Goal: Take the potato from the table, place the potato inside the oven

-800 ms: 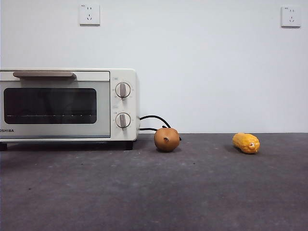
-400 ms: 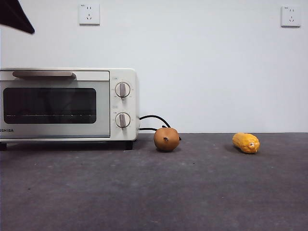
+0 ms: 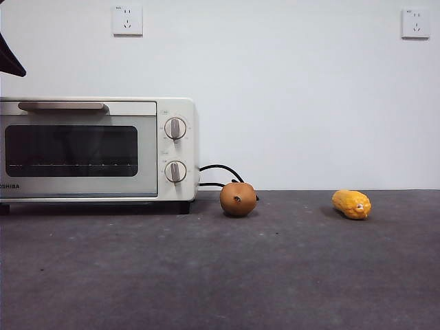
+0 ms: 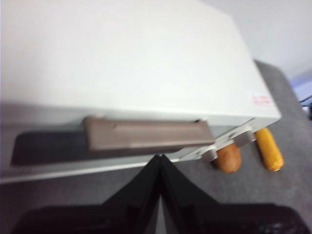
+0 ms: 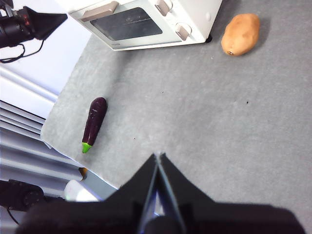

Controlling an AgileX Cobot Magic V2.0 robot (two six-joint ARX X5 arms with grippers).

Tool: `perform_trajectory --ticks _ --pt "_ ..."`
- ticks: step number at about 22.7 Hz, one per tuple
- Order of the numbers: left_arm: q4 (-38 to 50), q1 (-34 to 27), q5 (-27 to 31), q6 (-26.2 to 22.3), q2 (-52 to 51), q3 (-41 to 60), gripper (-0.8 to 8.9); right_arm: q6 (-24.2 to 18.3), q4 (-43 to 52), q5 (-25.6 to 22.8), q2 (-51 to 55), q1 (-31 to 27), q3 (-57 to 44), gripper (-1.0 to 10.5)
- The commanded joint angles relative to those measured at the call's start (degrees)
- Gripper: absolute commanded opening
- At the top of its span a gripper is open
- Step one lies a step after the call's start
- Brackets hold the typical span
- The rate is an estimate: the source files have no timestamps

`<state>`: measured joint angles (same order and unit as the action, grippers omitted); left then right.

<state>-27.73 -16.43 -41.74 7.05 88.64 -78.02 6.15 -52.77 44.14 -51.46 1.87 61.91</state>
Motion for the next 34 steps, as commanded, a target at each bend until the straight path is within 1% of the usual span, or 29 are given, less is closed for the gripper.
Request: perform_trajectory --ticks 1,5,12,21,25,29,34 --pt "1.73 -0.39 -0.7 0.48 1.9 -0.2 -0.08 -0.52 0.07 0.22 -0.09 0.07 0.28 -0.1" --pt "3.08 -0.04 -0.55 0.59 4.22 -0.2 -0.08 -0.37 0.02 0.2 -0.09 0.07 0.28 -0.1" --pt "7.8 0.26 -0.24 3.45 6.99 -0.2 -0.08 -0.37 -0.76 0.02 -0.09 0.07 0.28 -0.1" --pt "11.17 0.96 -0.02 4.83 8.61 -0.22 -0.08 -0.39 -1.29 -0.24 -0.13 0.07 0.28 -0.1" --pt "11.26 2.38 3.82 4.79 9.51 -0.22 -0.08 -0.35 -1.31 -0.26 -0.13 0.07 0.28 -0.1" --pt "11.17 3.65 6.27 4.74 9.81 -0.31 -0.08 -0.33 -1.75 -0.26 -0.13 0.07 0.28 -0.1" --pt "10.49 4.11 7.28 4.24 9.79 -0.31 -0.08 -0.33 -2.21 -0.24 -0.13 0.07 0.28 -0.1"
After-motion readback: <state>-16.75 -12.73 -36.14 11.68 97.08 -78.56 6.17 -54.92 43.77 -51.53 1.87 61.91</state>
